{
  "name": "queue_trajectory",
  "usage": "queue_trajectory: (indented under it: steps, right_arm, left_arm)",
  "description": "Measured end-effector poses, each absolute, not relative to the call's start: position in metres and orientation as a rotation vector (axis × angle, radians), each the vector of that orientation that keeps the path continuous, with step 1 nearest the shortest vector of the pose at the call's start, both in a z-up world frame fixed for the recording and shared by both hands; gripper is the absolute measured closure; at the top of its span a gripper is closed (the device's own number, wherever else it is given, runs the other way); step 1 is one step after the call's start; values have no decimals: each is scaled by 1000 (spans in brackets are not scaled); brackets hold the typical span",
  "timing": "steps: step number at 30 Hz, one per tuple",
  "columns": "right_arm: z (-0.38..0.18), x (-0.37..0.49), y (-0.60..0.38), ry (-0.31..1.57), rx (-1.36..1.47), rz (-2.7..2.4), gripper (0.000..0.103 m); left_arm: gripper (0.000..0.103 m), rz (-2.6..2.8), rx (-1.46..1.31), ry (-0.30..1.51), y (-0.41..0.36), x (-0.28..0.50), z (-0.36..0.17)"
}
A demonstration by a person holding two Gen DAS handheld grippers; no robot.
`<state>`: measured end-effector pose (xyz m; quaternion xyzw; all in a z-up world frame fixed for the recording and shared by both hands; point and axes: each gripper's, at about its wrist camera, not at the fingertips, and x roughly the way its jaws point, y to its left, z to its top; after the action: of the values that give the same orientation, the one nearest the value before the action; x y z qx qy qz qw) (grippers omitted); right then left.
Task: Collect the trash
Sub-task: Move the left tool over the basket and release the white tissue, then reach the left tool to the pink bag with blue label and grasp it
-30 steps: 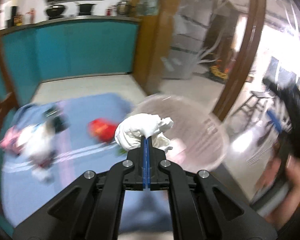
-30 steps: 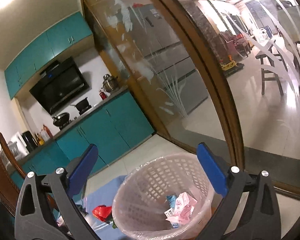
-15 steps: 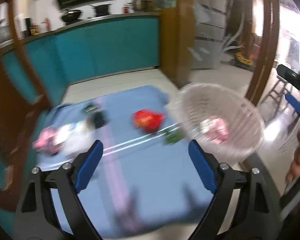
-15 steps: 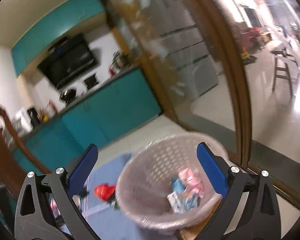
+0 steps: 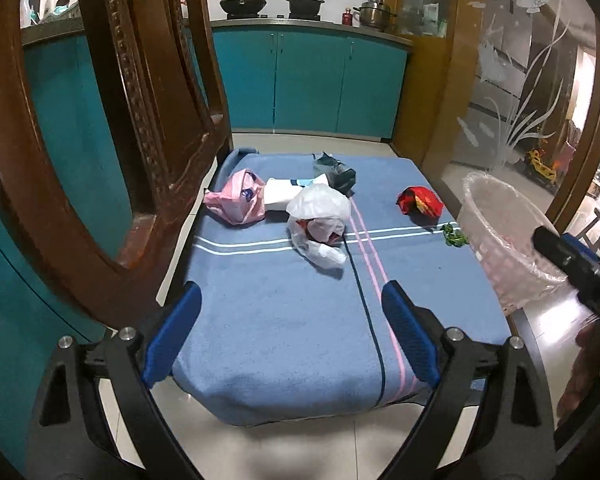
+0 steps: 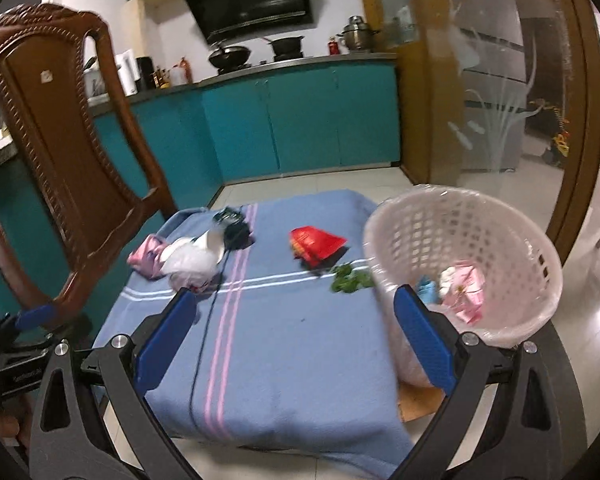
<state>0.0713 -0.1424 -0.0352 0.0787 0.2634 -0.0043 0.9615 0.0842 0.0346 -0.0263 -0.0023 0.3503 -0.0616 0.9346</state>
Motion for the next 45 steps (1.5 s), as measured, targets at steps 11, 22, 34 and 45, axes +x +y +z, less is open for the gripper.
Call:
queue_trajectory:
  steps: [11, 22, 34, 45]
  right_arm:
    - [-40, 74, -145, 539, 165, -21, 6]
    - [-40, 73, -146, 537, 172, -20, 6]
    - [-40, 73, -149, 538, 170, -13, 6]
    - [-42, 79, -143, 545, 178, -1, 6]
  left_arm:
    - [12, -151, -19, 705, 33, 80, -21]
    - [12, -154, -8, 719, 26, 84, -27]
    - [12, -156, -4, 723, 24, 84, -29]
    - [20, -34, -29, 707, 36, 126, -37]
